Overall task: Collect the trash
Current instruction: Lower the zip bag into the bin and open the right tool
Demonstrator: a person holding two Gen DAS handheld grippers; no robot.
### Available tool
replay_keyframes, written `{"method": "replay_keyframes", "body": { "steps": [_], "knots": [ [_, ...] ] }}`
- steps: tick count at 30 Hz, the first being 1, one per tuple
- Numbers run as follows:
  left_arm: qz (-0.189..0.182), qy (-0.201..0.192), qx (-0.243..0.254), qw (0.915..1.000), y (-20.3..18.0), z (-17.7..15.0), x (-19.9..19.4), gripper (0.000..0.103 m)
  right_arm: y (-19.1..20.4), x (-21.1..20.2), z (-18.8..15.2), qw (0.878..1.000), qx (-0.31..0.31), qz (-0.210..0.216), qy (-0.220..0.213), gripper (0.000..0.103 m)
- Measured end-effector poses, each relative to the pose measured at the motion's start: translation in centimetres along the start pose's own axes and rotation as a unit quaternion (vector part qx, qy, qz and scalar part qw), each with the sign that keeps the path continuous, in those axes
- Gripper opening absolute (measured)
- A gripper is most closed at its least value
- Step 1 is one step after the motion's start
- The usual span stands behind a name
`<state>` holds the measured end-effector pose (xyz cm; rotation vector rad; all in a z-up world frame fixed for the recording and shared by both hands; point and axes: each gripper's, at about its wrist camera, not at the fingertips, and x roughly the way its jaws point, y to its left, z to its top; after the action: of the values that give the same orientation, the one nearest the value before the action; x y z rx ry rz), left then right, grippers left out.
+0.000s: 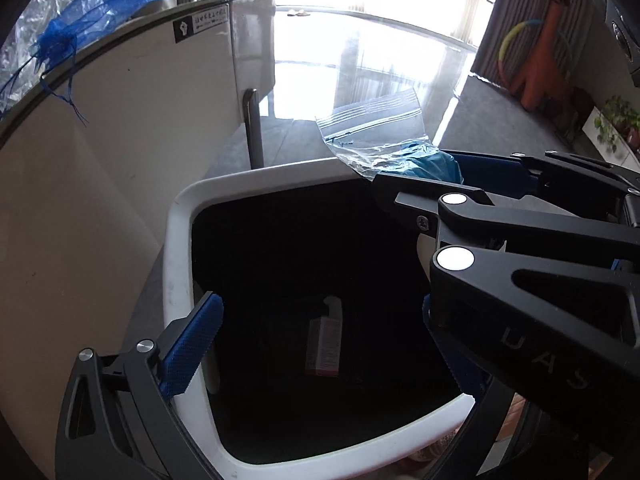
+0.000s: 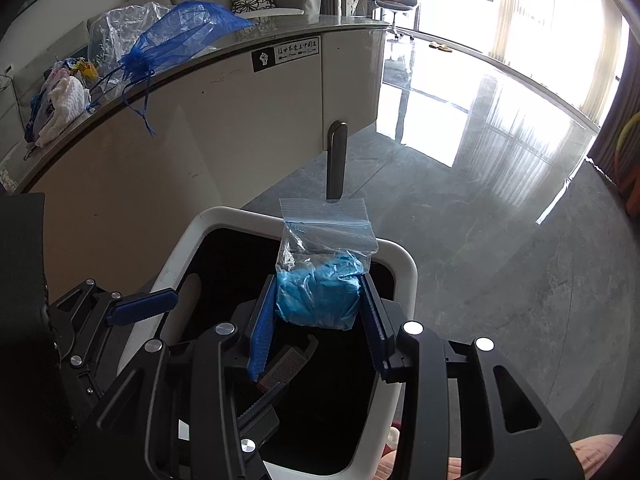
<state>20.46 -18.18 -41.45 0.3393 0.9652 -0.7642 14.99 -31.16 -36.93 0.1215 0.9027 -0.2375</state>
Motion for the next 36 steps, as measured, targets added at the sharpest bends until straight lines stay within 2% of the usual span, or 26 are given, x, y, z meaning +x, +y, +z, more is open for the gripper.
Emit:
{"method": "replay_keyframes", "body": {
  "steps": [3,9,19,24,32,36],
  "knots": [
    [0.007,0.006,-0.006,0.9999,0.2,0.2,0.2,0.098,0.0,0.0,0.0,1.000,-0.001,0.000,0.001,0.042],
    [0.025,-0.012,-0.001,0.9996,0.3,0.7,-1.4,0.098,0.1,-0.3,0.2,1.000,-0.002,0.000,-0.008,0.042],
    [0.081,-0.022,-0.011,0.9964,3.4,1.6,-3.7,0.098,1.0,1.2,1.0,0.999,0.008,0.049,0.004,0.042],
    [0.110,-0.019,0.000,0.9937,4.1,1.2,-3.8,0.098,1.5,2.7,0.6,0.999,0.002,0.048,0.026,0.042],
    [0.117,-0.008,0.012,0.9931,4.4,0.5,-3.6,0.098,1.2,4.7,-0.3,0.997,0.001,0.034,0.073,0.042],
    [0.107,-0.014,0.003,0.9942,5.1,0.3,-4.4,0.098,1.0,6.0,-1.0,0.995,-0.001,0.016,0.102,0.042]
  ]
}}
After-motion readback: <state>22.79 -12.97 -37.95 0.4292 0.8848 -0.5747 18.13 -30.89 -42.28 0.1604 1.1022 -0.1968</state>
